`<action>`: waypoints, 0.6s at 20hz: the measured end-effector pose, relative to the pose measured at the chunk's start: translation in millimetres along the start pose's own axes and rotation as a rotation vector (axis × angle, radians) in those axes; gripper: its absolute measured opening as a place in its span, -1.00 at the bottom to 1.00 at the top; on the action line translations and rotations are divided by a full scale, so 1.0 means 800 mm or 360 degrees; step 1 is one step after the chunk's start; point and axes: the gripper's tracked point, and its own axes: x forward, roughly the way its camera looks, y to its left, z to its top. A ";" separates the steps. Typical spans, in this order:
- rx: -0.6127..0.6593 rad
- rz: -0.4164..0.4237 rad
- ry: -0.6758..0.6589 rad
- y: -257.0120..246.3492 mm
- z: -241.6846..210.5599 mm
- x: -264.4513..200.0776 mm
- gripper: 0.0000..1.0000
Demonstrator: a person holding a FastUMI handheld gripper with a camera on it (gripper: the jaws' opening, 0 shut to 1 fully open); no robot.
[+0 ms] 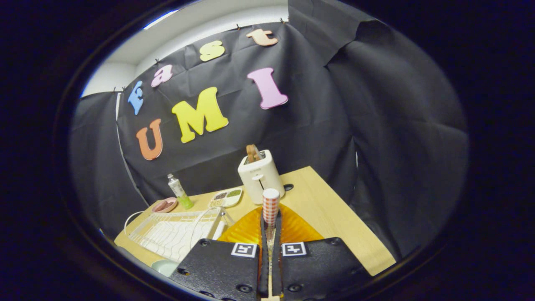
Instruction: Take the plate from the dish rack, then take the spoon from the basket and place it into the plate.
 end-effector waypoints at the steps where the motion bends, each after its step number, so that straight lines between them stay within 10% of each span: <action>1: 0.0008 -0.0019 -0.0033 0.002 0.007 -0.008 -0.83; 12: -0.0034 0.0085 -0.0158 0.122 0.036 -0.138 -0.83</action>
